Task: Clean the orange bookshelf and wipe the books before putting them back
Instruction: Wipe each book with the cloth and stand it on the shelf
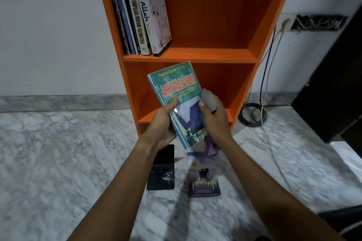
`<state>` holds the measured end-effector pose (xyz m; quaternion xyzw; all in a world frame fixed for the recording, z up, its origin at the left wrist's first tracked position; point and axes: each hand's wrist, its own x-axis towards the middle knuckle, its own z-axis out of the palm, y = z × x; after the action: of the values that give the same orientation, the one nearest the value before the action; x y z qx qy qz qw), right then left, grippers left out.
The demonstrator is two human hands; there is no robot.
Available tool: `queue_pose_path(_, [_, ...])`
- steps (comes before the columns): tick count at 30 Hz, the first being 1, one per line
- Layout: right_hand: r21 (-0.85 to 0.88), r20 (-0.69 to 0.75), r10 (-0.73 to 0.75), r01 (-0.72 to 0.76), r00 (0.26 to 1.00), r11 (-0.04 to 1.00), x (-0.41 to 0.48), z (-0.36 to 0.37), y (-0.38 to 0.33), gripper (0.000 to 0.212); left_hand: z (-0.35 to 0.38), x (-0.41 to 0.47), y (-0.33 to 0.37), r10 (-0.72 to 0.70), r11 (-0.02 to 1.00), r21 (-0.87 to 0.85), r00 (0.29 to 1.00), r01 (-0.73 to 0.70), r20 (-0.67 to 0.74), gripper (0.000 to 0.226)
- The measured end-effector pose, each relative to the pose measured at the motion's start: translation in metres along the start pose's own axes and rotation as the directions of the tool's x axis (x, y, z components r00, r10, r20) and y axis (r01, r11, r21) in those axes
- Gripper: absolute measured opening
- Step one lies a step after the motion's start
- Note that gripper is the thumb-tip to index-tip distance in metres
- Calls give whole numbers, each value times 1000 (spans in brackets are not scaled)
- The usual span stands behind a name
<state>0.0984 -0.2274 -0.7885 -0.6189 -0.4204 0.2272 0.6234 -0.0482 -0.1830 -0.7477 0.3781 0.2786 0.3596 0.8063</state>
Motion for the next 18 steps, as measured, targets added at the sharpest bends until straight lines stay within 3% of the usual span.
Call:
queue_pose_path(2, [205, 50, 86, -95, 995, 974, 20, -15, -18, 24, 3, 1, 16, -8, 994, 106, 1000, 7, 12, 37])
queue_pose_path(5, [376, 109, 106, -139, 988, 916, 39, -23, -44, 15, 9, 6, 49, -13, 963, 271, 999, 4, 30, 36])
queue_pose_path(8, [447, 58, 55, -75, 997, 891, 61, -20, -61, 16, 7, 17, 79, 53, 768, 634, 995, -91, 79, 14])
queue_pose_path(10, [437, 12, 38, -39, 999, 899, 82, -16, -75, 16, 4, 27, 99, 75, 686, 710, 986, -159, 149, 21])
queue_pose_path(12, [394, -32, 15, -1, 999, 919, 108, -15, -89, 16, 8, 37, 118, 138, 672, 705, 973, -228, 183, 28])
queue_pose_path(16, [153, -241, -170, 210, 956, 966, 159, -8, -107, 21, 29, 65, 144, 402, 507, 768, 896, -391, 191, 32])
queue_pose_path(18, [31, -299, -195, 214, 934, 976, 179, -3, -109, 24, 39, 87, 151, 531, 413, 801, 829, -432, 174, 35])
